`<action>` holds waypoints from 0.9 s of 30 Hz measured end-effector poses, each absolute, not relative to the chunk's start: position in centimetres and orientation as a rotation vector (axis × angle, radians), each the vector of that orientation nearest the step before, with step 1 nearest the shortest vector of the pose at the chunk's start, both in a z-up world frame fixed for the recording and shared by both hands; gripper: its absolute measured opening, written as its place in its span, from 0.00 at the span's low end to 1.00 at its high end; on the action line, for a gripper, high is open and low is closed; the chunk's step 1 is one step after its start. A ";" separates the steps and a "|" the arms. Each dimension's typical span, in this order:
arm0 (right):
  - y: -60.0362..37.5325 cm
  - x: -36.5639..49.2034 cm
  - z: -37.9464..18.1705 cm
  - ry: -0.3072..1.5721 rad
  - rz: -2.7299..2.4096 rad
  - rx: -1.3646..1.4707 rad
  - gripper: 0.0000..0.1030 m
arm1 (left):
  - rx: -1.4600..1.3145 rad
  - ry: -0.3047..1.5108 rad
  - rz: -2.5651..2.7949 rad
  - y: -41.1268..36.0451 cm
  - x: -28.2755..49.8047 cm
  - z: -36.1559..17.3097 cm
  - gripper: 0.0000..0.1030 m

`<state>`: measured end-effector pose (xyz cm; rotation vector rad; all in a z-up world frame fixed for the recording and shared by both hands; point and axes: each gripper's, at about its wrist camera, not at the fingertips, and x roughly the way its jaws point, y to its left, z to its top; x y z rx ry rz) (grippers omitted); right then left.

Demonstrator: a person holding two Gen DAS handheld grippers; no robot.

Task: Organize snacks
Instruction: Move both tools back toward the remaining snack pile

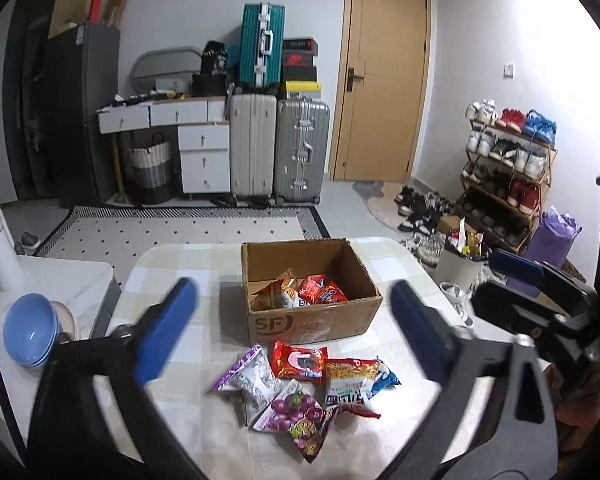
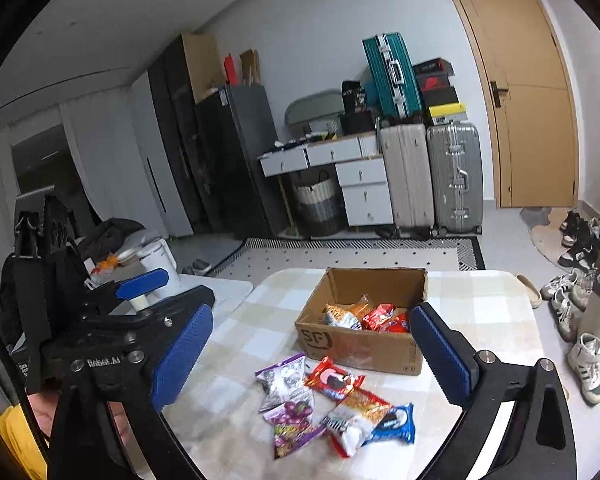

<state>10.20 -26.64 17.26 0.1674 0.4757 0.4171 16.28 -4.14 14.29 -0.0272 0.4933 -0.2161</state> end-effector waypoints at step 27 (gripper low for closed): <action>-27.7 -1.0 7.3 0.462 0.323 0.230 0.99 | -0.153 0.585 -0.169 2.7 4.8 3.4 0.99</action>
